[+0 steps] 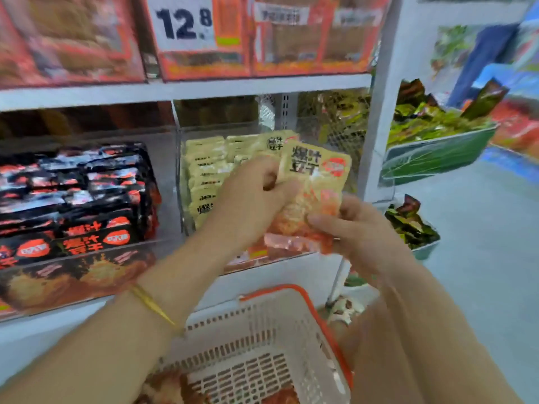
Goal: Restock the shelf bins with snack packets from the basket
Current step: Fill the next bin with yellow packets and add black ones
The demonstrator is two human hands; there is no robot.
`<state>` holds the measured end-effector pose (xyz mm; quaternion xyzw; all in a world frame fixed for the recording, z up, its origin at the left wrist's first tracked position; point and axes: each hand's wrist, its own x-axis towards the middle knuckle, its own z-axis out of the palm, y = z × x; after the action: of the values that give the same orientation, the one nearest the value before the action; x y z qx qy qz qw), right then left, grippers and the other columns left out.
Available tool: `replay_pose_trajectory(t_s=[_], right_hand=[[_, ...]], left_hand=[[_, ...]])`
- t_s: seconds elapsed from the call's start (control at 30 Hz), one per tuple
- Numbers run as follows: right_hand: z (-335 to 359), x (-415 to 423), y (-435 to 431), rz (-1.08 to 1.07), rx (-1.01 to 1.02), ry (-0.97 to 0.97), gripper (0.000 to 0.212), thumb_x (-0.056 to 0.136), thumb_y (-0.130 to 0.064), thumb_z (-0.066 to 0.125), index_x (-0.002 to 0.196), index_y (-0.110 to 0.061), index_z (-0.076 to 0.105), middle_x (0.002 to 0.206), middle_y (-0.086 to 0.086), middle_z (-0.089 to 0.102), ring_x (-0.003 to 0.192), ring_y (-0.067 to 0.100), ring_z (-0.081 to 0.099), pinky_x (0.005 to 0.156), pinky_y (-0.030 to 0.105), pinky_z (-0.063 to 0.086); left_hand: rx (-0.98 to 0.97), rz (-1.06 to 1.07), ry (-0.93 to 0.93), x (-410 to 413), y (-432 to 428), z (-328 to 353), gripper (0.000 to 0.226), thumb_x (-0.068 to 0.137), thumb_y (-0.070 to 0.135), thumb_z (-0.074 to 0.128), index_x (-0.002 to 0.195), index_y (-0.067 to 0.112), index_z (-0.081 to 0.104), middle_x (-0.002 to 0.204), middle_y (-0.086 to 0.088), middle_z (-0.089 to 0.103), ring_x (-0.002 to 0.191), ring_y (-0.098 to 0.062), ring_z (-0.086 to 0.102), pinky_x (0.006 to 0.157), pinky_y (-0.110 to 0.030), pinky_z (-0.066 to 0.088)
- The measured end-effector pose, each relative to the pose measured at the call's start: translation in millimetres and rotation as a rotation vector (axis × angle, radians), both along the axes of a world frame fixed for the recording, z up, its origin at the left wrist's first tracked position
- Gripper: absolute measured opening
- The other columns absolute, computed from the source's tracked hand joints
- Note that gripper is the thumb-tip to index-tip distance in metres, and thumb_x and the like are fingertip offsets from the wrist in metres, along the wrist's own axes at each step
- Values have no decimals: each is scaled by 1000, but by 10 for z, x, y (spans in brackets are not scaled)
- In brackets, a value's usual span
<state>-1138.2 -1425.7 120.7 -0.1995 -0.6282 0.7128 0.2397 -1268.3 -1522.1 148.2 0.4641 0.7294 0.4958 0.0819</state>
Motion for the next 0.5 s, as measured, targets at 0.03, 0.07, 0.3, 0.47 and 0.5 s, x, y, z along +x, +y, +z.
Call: replay_pose_trajectory(t_s=[0.03, 0.07, 0.3, 0.47, 0.5], right_hand=[[136, -53, 123, -108, 83, 23, 16, 82, 3, 65, 95, -6, 63, 73, 1, 70, 62, 14, 66, 49, 21, 52], [250, -116, 278, -219, 205, 17, 15, 83, 3, 64, 96, -6, 62, 75, 2, 69, 64, 13, 67, 49, 19, 51], [79, -1303, 1379, -306, 777, -568, 28, 81, -16, 69, 107, -8, 60, 103, 5, 63, 96, 25, 59, 73, 32, 46], [-329, -1932, 1689, -176, 378, -582, 32, 89, -13, 63, 119, -5, 56, 103, 12, 62, 62, 15, 54, 42, 14, 45], [-407, -1988, 1744, -186, 388, -584, 30, 92, -12, 58, 120, -3, 56, 105, 14, 62, 59, 13, 52, 34, 11, 39]], left_hand=[[5, 35, 41, -45, 95, 70, 11, 88, 32, 62, 83, 23, 60, 89, 2, 67, 81, -14, 62, 71, -30, 49], [-25, 77, 105, -123, 184, 102, 8, 91, 33, 57, 88, 26, 58, 94, 7, 65, 83, -8, 59, 72, -25, 46], [-681, 136, 511, -705, 571, -39, 60, 98, 49, 26, 147, 14, 28, 156, -11, 22, 143, -24, 20, 116, -37, 19], [-887, 102, 541, -854, 661, -155, 63, 96, 57, 11, 151, 29, -1, 159, -4, -11, 146, -20, -9, 119, -42, 0], [-897, 92, 538, -853, 648, -179, 62, 96, 57, 11, 151, 30, -4, 158, -3, -14, 146, -19, -12, 119, -42, -2]])
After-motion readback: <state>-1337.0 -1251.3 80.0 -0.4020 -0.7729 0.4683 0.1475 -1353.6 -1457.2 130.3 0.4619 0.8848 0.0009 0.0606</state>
